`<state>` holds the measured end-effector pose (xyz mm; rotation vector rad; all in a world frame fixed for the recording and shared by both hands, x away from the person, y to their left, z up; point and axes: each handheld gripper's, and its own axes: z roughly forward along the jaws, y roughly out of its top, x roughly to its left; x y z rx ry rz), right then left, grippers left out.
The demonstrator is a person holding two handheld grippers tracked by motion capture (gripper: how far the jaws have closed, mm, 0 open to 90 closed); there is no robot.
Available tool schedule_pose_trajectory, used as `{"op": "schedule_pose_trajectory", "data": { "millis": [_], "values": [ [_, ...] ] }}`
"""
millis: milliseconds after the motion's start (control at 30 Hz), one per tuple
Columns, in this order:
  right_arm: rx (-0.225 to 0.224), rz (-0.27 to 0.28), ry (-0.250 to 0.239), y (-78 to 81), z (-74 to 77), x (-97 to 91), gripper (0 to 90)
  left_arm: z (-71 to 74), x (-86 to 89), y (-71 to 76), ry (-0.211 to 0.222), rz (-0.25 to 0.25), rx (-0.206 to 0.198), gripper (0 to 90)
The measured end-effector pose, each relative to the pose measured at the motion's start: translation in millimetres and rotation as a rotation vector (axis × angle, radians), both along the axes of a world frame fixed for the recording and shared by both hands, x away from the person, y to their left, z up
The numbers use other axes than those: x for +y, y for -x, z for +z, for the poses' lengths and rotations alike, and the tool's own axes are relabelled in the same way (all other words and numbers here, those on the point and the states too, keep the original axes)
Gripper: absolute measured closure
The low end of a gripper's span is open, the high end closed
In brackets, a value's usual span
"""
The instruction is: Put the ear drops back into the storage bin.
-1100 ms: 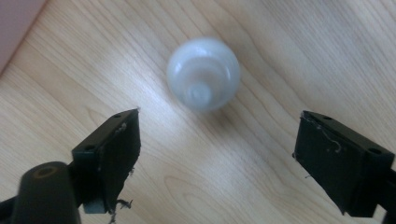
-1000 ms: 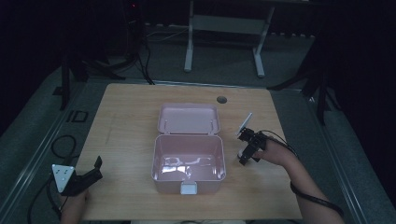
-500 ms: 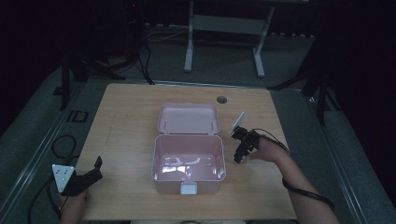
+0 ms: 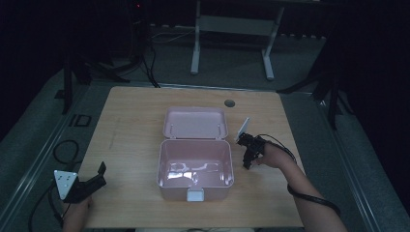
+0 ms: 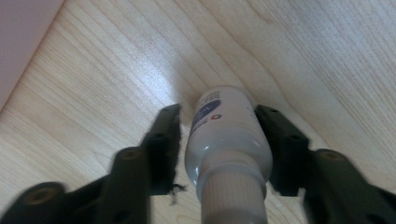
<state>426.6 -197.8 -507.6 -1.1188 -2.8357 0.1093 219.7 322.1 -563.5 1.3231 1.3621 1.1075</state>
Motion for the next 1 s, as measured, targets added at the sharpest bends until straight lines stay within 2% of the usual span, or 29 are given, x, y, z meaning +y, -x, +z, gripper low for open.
{"op": "schedule_pose_trajectory", "data": {
  "millis": [200,367,533,567,633,767,867,1000],
  "values": [
    [-0.007,0.019,0.011,0.7,0.4,-0.1,59.3,0.0,-0.1,0.0,0.000,0.001,0.000,0.5],
    [-0.013,0.080,0.025,5.1,3.5,0.5,59.5,0.0,-0.1,0.0,-0.001,0.002,0.001,0.5],
    [-0.028,0.159,0.042,9.5,5.6,-1.0,59.6,0.0,-0.2,0.0,-0.002,0.002,0.000,0.5],
    [-0.028,0.159,0.042,9.5,5.6,-1.0,59.6,0.0,-0.2,0.0,-0.002,0.002,0.000,0.5],
    [-0.043,0.210,0.051,13.7,6.7,-2.5,59.6,0.0,-0.2,0.0,-0.002,0.002,0.000,0.5],
    [-0.027,0.248,0.041,18.5,7.6,-4.5,59.7,0.0,-0.2,0.0,-0.003,0.002,0.000,0.5],
    [-0.029,0.299,0.033,23.8,10.2,-5.2,59.6,0.0,-0.2,0.0,-0.003,0.002,0.000,0.5],
    [-0.066,0.373,0.032,30.7,15.2,-6.6,59.6,0.0,-0.3,0.0,-0.003,0.002,0.000,0.5]
  ]
}}
